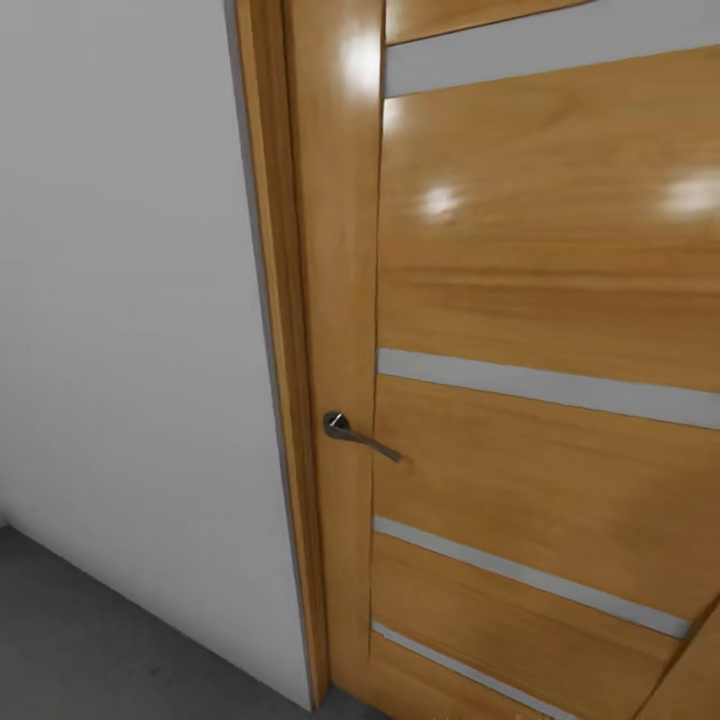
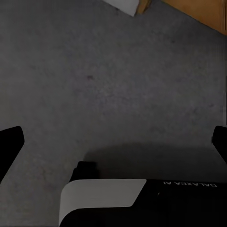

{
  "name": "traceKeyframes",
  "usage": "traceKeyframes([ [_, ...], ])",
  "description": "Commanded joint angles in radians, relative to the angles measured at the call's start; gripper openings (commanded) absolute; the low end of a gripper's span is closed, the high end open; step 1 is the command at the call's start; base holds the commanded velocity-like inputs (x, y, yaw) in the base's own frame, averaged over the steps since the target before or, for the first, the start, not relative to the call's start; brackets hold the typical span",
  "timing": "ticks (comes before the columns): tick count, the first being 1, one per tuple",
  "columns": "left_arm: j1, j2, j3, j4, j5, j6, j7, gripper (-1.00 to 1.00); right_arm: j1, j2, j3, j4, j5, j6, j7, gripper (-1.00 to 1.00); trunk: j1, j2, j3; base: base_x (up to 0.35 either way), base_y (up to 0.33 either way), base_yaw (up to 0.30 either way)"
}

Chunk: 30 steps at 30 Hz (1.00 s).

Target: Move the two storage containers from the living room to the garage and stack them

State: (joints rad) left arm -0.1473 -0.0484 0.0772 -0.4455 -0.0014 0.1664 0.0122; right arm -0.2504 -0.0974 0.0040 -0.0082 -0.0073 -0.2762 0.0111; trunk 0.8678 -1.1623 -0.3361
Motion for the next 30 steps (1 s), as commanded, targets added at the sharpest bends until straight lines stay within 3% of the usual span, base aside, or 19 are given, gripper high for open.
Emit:
traceKeyframes([
  [1, 0.0, -0.001, 0.006, -0.002, 0.0, 0.006, 0.0, 1.0, 0.012, -0.001, 0.001, 0.033, -0.002, -0.043, 0.001, 1.0, 0.0, -0.001, 0.0, 0.005, 0.003, -0.27],
  [8, 0.0, -0.003, 0.004, -0.003, 0.002, 0.006, 0.0, 1.0, 0.12, -0.001, -0.001, 0.081, -0.009, -0.212, 0.001, 1.0, 0.0, -0.001, 0.004, 0.002, 0.001, -0.265],
  [12, 0.0, -0.003, 0.004, -0.003, 0.002, 0.004, 0.0, 1.0, 0.195, 0.0, -0.002, 0.085, -0.05, -0.376, 0.001, 1.0, 0.0, -0.001, 0.007, 0.0, 0.0, -0.262],
  [15, 0.0, -0.007, 0.003, -0.003, 0.0, 0.004, 0.0, 1.0, 0.266, 0.002, -0.002, 0.086, -0.075, -0.426, 0.004, 1.0, 0.0, -0.001, 0.008, 0.0, 0.0, -0.263],
  [30, 0.0, -0.007, 0.002, -0.004, -0.002, 0.004, 0.0, 1.0, 0.298, 0.005, -0.004, 0.085, -0.076, -0.433, 0.004, 1.0, 0.0, -0.001, 0.016, 0.0, 0.0, -0.265],
])
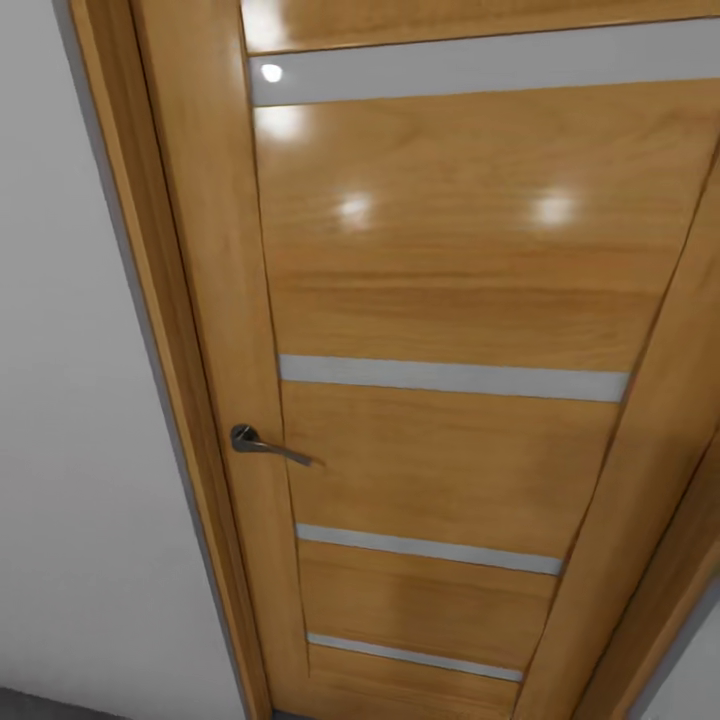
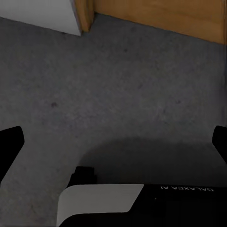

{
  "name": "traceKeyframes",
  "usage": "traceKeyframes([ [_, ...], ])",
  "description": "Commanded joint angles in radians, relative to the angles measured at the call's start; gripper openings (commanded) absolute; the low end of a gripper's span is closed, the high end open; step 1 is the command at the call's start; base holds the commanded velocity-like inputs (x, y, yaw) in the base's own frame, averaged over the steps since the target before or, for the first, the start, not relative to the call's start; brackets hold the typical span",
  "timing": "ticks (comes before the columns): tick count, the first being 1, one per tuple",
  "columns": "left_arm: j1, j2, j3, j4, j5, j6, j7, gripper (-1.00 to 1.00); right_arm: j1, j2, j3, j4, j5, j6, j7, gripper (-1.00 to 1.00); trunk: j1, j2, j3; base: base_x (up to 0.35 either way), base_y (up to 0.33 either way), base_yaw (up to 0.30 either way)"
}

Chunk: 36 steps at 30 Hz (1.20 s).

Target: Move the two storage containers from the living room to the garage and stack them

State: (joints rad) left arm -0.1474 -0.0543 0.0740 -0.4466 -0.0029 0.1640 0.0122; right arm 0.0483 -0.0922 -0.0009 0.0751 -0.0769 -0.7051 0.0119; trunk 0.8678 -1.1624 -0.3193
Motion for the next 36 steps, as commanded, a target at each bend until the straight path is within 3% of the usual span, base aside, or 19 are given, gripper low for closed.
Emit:
traceKeyframes([
  [1, 0.0, -0.001, 0.006, -0.003, 0.0, 0.006, 0.0, 1.0, -0.001, 0.0, 0.001, 0.002, -0.006, -0.004, 0.003, 1.0, 0.0, -0.001, 0.0, 0.0, 0.0, -0.265],
  [13, 0.0, 0.002, 0.006, -0.002, 0.0, 0.006, 0.0, 1.0, 0.0, -0.001, 0.0, 0.003, -0.01, -0.006, 0.083, 1.0, 0.0, -0.001, 0.006, 0.0, 0.0, -0.265],
  [22, 0.0, 0.003, 0.006, -0.002, 0.0, 0.006, 0.0, 1.0, 0.009, -0.001, -0.001, 0.002, -0.032, -0.007, 0.093, 1.0, 0.0, -0.001, 0.011, 0.0, 0.0, -0.247],
  [29, 0.0, 0.002, 0.006, -0.002, 0.0, 0.006, 0.0, 1.0, 0.01, -0.001, 0.0, 0.002, -0.036, -0.004, 0.089, 1.0, 0.0, -0.001, 0.012, 0.0, 0.0, -0.049],
  [36, 0.0, 0.002, 0.006, -0.002, 0.0, 0.006, 0.0, 1.0, 0.01, -0.001, 0.002, 0.002, -0.037, -0.001, 0.092, 1.0, 0.0, -0.001, 0.012, 0.0, 0.0, 0.155],
])
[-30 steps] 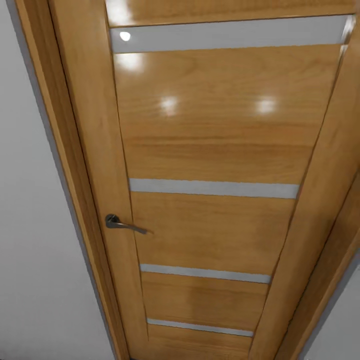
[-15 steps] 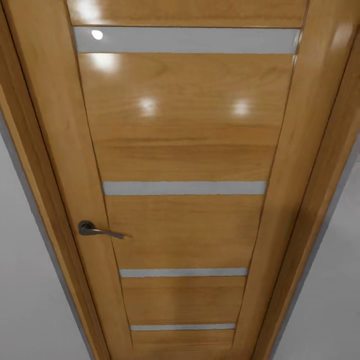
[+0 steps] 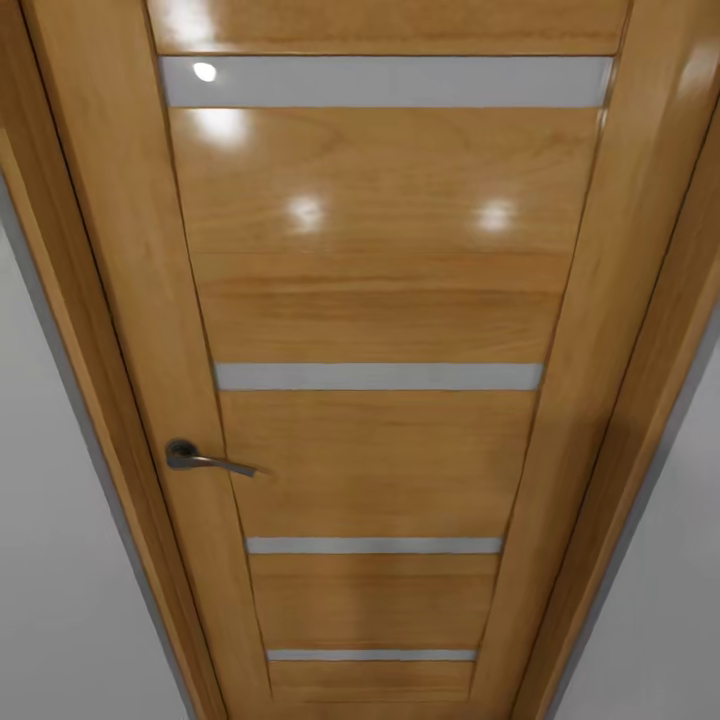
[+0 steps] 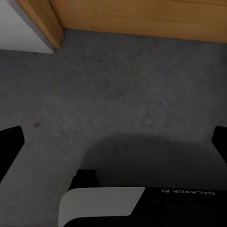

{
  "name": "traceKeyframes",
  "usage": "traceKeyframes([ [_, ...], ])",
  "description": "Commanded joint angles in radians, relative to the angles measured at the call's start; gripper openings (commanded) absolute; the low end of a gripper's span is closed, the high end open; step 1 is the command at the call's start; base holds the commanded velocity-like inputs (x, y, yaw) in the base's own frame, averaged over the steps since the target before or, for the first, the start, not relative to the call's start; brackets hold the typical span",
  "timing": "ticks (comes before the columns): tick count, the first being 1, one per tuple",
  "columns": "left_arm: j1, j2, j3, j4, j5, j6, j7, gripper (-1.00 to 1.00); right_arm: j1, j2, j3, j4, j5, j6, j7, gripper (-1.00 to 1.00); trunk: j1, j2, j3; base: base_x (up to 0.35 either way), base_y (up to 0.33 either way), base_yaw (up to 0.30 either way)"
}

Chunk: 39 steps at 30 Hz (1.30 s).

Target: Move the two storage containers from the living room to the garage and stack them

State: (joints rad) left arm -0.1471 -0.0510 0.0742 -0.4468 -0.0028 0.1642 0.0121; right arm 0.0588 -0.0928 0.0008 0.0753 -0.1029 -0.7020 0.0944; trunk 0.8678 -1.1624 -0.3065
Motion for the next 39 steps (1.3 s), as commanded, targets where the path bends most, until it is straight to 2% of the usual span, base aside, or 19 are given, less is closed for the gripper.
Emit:
traceKeyframes([
  [1, 0.0, -0.001, 0.006, -0.002, 0.0, 0.006, 0.0, 1.0, 0.0, 0.0, 0.0, 0.001, -0.011, -0.004, 0.01, 1.0, 0.0, -0.001, -0.001, 0.0, 0.0, 0.116],
  [21, 0.0, -0.005, -0.001, -0.017, 0.0, 0.007, 0.001, 1.0, 0.0, 0.001, -0.001, 0.001, -0.009, -0.004, 0.005, 1.0, 0.0, -0.001, -0.001, 0.027, 0.0, 0.015],
  [26, 0.0, -0.009, -0.005, -0.11, 0.001, 0.0, 0.001, 1.0, 0.0, 0.001, -0.002, 0.001, -0.008, -0.003, 0.0, 1.0, 0.0, -0.001, -0.001, 0.002, 0.0, 0.0],
  [28, 0.0, -0.018, -0.006, -0.189, 0.001, -0.002, 0.002, 1.0, 0.0, 0.001, -0.002, 0.001, -0.006, -0.002, 0.0, 1.0, 0.0, -0.001, -0.001, 0.0, 0.0, 0.0],
  [31, -0.001, -0.022, -0.006, -0.255, 0.002, 0.001, 0.002, 1.0, 0.0, 0.001, -0.002, 0.0, -0.005, -0.002, -0.001, 1.0, 0.0, -0.001, -0.001, 0.0, 0.0, 0.0],
  [35, -0.01, -0.024, -0.007, -0.323, 0.005, 0.005, 0.0, 1.0, -0.001, 0.001, -0.001, 0.0, -0.004, -0.002, -0.002, 1.0, 0.0, -0.001, -0.001, 0.0, 0.0, 0.0],
  [37, -0.038, -0.031, -0.007, -0.376, 0.006, 0.008, -0.002, 1.0, -0.002, -0.001, -0.001, -0.003, -0.003, -0.002, -0.004, 1.0, 0.0, -0.001, -0.001, 0.0, 0.0, 0.0],
  [39, -0.069, -0.04, -0.007, -0.391, 0.006, 0.017, -0.003, 1.0, -0.002, -0.001, -0.001, -0.004, -0.003, -0.002, -0.004, 1.0, 0.0, -0.001, -0.001, 0.0, 0.0, 0.0],
])
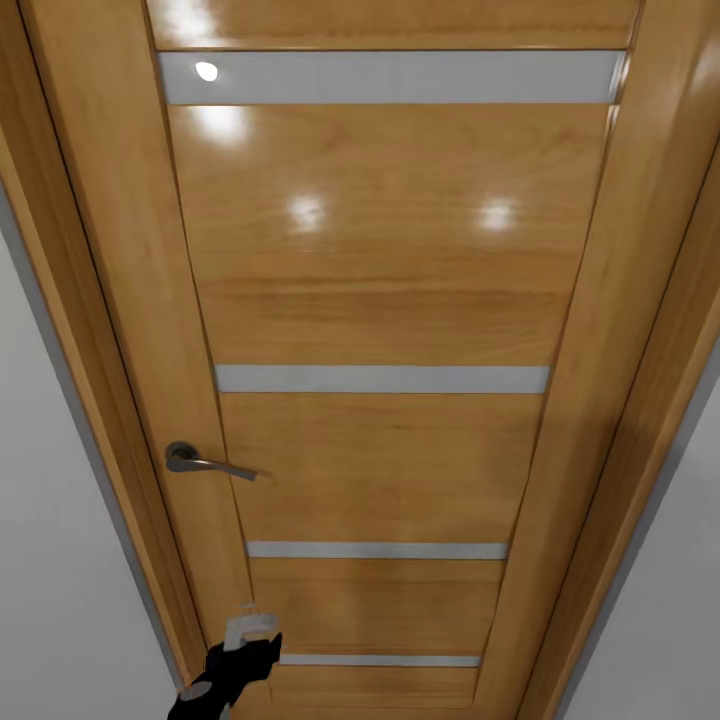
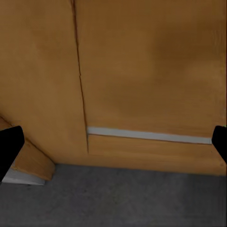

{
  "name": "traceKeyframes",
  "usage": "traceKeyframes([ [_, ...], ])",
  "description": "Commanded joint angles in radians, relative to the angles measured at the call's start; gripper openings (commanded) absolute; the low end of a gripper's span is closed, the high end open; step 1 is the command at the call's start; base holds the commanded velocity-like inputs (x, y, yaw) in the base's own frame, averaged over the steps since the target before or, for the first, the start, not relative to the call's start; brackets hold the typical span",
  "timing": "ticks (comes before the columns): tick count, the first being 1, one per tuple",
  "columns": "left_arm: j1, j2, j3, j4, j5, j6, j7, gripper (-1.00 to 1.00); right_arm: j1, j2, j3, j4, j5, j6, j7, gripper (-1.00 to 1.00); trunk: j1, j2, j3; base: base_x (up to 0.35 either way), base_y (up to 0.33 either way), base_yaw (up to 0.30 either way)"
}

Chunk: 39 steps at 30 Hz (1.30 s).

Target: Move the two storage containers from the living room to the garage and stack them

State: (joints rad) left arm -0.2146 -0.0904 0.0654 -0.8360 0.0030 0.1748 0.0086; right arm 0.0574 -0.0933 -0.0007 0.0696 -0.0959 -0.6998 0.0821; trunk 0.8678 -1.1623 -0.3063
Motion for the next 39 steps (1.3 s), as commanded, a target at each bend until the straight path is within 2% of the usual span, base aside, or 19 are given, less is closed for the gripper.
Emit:
traceKeyframes([
  [1, -0.011, -0.003, 0.002, -0.004, 0.0, 0.012, 0.001, 1.0, -0.001, 0.0, 0.0, 0.001, -0.01, -0.004, 0.009, 1.0, 0.0, -0.001, -0.001, 0.0, 0.0, 0.0],
  [8, -0.11, -0.01, 0.002, -0.011, 0.002, 0.078, 0.003, 1.0, -0.002, 0.0, -0.001, -0.01, -0.009, -0.003, 0.008, 1.0, 0.0, -0.001, -0.001, 0.0, 0.0, 0.0],
  [13, -0.17, -0.017, 0.002, -0.009, 0.002, 0.084, 0.001, 1.0, -0.002, 0.0, -0.001, -0.014, -0.007, -0.002, 0.008, 1.0, 0.0, -0.001, -0.001, 0.0, 0.0, 0.0],
  [16, -0.213, -0.029, 0.002, -0.004, 0.002, 0.088, 0.0, 1.0, -0.002, 0.0, 0.0, -0.015, -0.007, -0.003, 0.008, 1.0, 0.0, -0.001, -0.001, 0.0, 0.0, 0.0],
  [23, -0.276, -0.034, 0.003, 0.017, 0.002, 0.09, -0.001, 1.0, -0.002, 0.0, 0.001, -0.016, -0.004, -0.002, 0.01, 1.0, 0.0, -0.001, -0.001, 0.0, 0.0, 0.0],
  [25, -0.315, -0.035, 0.005, 0.051, 0.012, 0.09, -0.001, 1.0, -0.002, 0.0, 0.003, -0.016, -0.003, -0.002, 0.01, 1.0, 0.0, -0.001, -0.001, 0.0, 0.0, 0.0],
  [27, -0.345, -0.034, 0.005, 0.083, 0.044, 0.089, 0.0, 1.0, -0.002, 0.0, 0.003, -0.016, -0.003, -0.003, 0.011, 1.0, 0.0, -0.001, -0.001, 0.0, 0.0, 0.0],
  [28, -0.38, -0.033, 0.005, 0.117, 0.076, 0.088, 0.001, 1.0, -0.002, 0.0, 0.004, -0.016, -0.002, -0.003, 0.011, 1.0, 0.0, -0.001, -0.001, 0.0, 0.0, 0.0],
  [30, -0.409, -0.033, 0.005, 0.143, 0.09, 0.089, 0.001, 1.0, -0.002, 0.0, 0.004, -0.016, -0.002, -0.002, 0.011, 1.0, 0.0, -0.001, -0.001, 0.0, 0.0, 0.0],
  [37, -0.505, -0.036, 0.005, 0.247, 0.103, 0.09, 0.001, 1.0, -0.002, 0.0, 0.004, -0.016, -0.002, -0.002, 0.011, 1.0, 0.0, -0.001, -0.001, 0.0, 0.0, 0.0],
  [39, -0.541, -0.037, 0.005, 0.302, 0.103, 0.09, 0.002, 1.0, -0.002, 0.0, 0.004, -0.016, -0.002, -0.002, 0.012, 1.0, 0.0, -0.001, -0.001, 0.0, 0.0, 0.0],
])
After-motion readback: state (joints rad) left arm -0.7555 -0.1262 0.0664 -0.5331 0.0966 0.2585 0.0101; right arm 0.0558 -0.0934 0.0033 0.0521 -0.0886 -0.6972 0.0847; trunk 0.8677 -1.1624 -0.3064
